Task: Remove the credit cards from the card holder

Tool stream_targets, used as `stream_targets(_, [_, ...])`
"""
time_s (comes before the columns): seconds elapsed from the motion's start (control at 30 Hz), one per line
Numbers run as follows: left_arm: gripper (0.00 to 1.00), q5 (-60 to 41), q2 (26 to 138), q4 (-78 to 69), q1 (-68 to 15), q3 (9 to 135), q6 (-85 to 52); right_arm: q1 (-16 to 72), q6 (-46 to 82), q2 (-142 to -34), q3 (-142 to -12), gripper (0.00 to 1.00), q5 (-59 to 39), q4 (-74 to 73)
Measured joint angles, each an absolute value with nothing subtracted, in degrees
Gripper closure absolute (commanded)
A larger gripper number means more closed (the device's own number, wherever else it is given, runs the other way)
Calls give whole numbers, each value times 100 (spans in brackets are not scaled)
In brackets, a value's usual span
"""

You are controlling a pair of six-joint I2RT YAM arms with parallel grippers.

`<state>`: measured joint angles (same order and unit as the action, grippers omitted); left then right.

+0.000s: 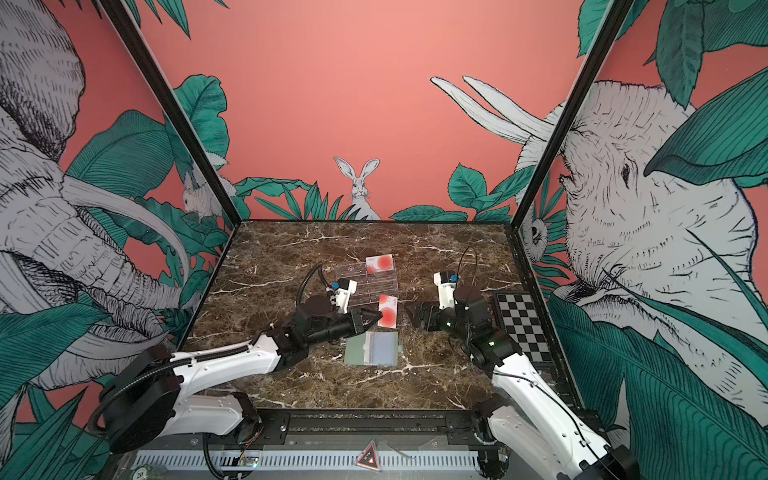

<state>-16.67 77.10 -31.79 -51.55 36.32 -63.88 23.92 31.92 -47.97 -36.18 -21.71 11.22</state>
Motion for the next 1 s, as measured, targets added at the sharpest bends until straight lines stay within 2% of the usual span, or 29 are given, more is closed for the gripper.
stream_targets(0.27, [100,-2058,8639,-4609,-5122,4154,-7301,1756,3911,-5013,-3787,14,-3444,191])
stream_targets(0.5, [100,-2119,8737,-5214,-5122,4167,-7734,1645,4488,-5404,-3662,25,-4003,-609])
stream_targets(0.7, [100,-2117,8737,-5446,-5122,4167,-7846,1643,4831,-5437,-3562,38,-4257,-1085])
stream_targets(0.8, [100,-2117,8742,-5529,-5122,4167,-7887,1643,4993,-5437,-3516,50,-4370,-1328])
stream_targets(1.0, [100,-2115,8853,-5774,-5122,4167,-7981,1643,5258,-5439,-3402,85,-4545,-1651])
